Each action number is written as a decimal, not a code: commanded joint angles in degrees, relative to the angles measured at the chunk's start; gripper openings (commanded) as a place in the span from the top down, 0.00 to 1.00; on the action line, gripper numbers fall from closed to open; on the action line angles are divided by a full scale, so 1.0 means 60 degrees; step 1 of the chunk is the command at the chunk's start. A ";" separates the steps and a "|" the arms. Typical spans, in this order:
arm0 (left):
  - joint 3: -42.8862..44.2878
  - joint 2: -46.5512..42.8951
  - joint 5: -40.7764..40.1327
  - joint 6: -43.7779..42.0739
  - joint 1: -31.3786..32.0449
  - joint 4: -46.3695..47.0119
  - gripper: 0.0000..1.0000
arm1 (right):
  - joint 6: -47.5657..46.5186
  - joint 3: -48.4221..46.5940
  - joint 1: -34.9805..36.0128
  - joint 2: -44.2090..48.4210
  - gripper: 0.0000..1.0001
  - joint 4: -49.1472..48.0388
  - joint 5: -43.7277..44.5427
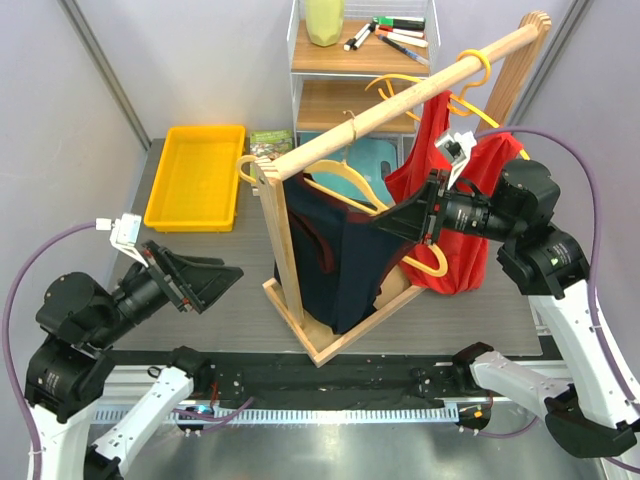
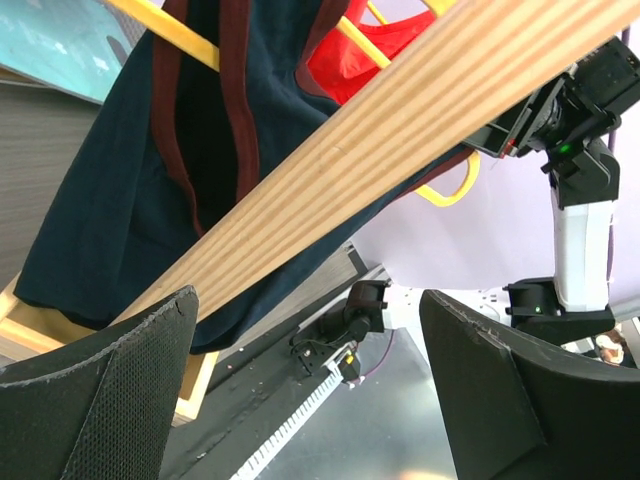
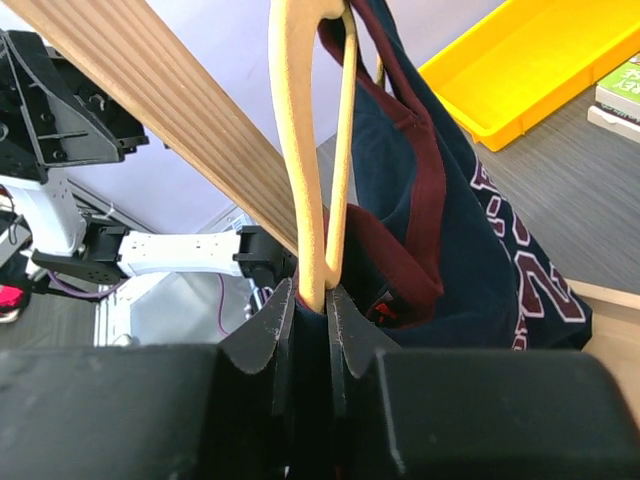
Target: Remove the tank top from the hanger
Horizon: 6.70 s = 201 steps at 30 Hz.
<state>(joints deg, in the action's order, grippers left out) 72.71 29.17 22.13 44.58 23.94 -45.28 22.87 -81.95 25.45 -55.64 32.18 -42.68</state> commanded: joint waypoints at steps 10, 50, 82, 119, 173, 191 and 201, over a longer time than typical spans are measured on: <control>0.0450 0.0632 -0.1549 0.0773 0.0008 -0.0072 0.18 | 0.0626 -0.1004 0.0006 0.0395 0.99 -0.1277 0.0653; 0.0318 0.4408 -0.0731 0.0319 -0.0342 0.3547 0.41 | 0.0888 0.2907 0.0006 0.0808 0.99 -0.3897 0.1049; -0.0735 0.6374 0.0486 -0.0297 -0.1720 0.5699 0.50 | 0.2063 0.2482 0.0314 -0.1889 0.99 -0.6684 -0.0153; -0.0340 0.5495 0.0531 -0.1233 -0.1735 0.3708 0.45 | 0.1300 0.2672 0.0607 -0.1421 0.99 -0.5745 0.0184; 0.0949 0.6564 -0.1980 -0.1717 -0.2438 0.1804 1.00 | 0.1871 0.4709 0.0651 0.2272 0.99 -0.5319 0.1517; -0.0017 0.6154 -0.0028 -0.1674 -0.2438 0.2110 1.00 | 0.2193 0.3815 0.0651 0.0645 0.99 -0.7077 0.2205; -0.0327 0.6052 0.0794 -0.1598 -0.2438 0.2478 0.79 | 0.2165 0.3830 0.0651 0.0250 0.99 -0.7064 0.2235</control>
<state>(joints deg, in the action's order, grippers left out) 69.49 67.07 24.16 35.64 9.61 -33.01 36.16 -55.88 29.19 -53.43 -4.75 -30.02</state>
